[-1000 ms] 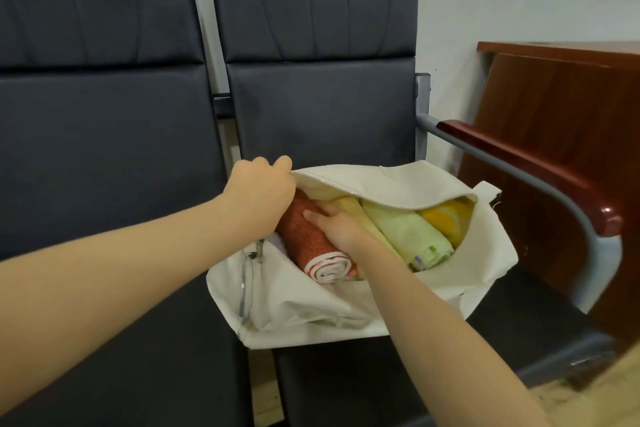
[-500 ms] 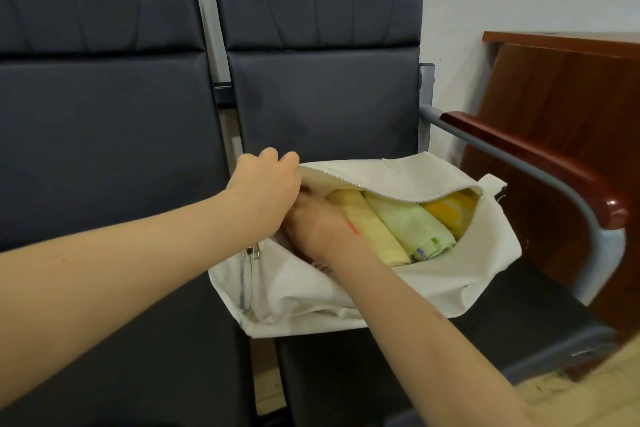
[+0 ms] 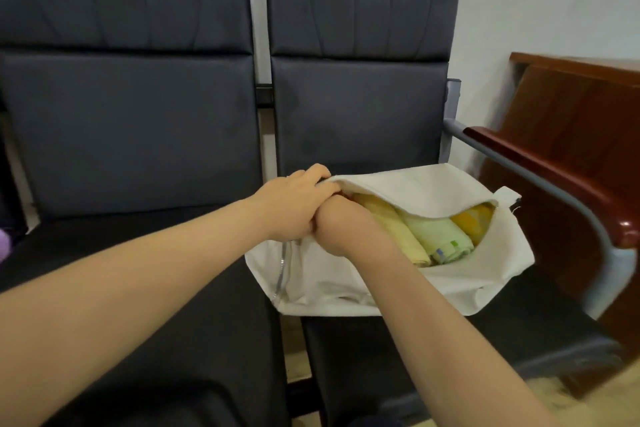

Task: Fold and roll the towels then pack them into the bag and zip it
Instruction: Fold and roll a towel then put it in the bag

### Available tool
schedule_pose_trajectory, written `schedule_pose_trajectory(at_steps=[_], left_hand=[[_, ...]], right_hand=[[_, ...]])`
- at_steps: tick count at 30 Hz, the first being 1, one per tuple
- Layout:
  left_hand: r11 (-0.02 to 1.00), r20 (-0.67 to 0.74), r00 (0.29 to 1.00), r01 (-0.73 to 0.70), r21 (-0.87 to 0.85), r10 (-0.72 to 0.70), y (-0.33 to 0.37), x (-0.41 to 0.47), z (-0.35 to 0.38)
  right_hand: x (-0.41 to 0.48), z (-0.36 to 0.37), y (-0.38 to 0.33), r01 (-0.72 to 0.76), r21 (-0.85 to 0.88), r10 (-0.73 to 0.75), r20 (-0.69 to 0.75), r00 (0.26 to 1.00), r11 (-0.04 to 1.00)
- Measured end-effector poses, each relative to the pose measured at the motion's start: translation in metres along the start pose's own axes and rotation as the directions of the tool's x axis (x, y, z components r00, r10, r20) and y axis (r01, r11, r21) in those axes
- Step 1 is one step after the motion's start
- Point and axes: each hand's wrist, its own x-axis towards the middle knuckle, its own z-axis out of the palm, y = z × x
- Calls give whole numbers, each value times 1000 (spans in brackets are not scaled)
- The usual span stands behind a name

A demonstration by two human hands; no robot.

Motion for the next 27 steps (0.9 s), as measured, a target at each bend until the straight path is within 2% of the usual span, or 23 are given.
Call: schedule_pose_trajectory(at_steps=[2,4,6,8,11,13,17,23,25,27], left_hand=[[996,-31,999,4,-89,-7,-2,-16,-12],[986,-90,994,47,-160,-62,-10,-38,-27],[979,-137,982,109,-171,-133,-23,-65,-38],[970,-142,969,177,-169,-202,-40,-97,-44],[943,-119,940,302,-138,-319,-73,-155,-39],[905,-94,904,404,-132,-417,-100,-198,-26],[783,-16,789,607,-140,-614,-149,-289,8],[541,19,541,839,58,-841,-207,-401,52],[488,95,482,871,54,-871,-230,-435,70],[429,234,412,903,24,-881,-245,-463,90]], right_hand=[[-12,-18,-17,-92,-92,105,153,983,992],[-26,-38,-40,-116,-134,141,195,971,984],[-40,-51,-68,-97,-91,106,100,989,991],[-49,-53,-100,-7,-27,4,-86,996,1000],[-55,-44,-160,162,-27,-164,-188,968,986],[-44,-31,-207,303,-43,-304,-253,919,952],[-18,-1,-310,490,-64,-490,-236,839,870],[4,40,-448,677,41,-669,-123,733,734],[10,51,-481,700,111,-691,-111,714,706],[16,64,-503,688,164,-685,-80,724,707]])
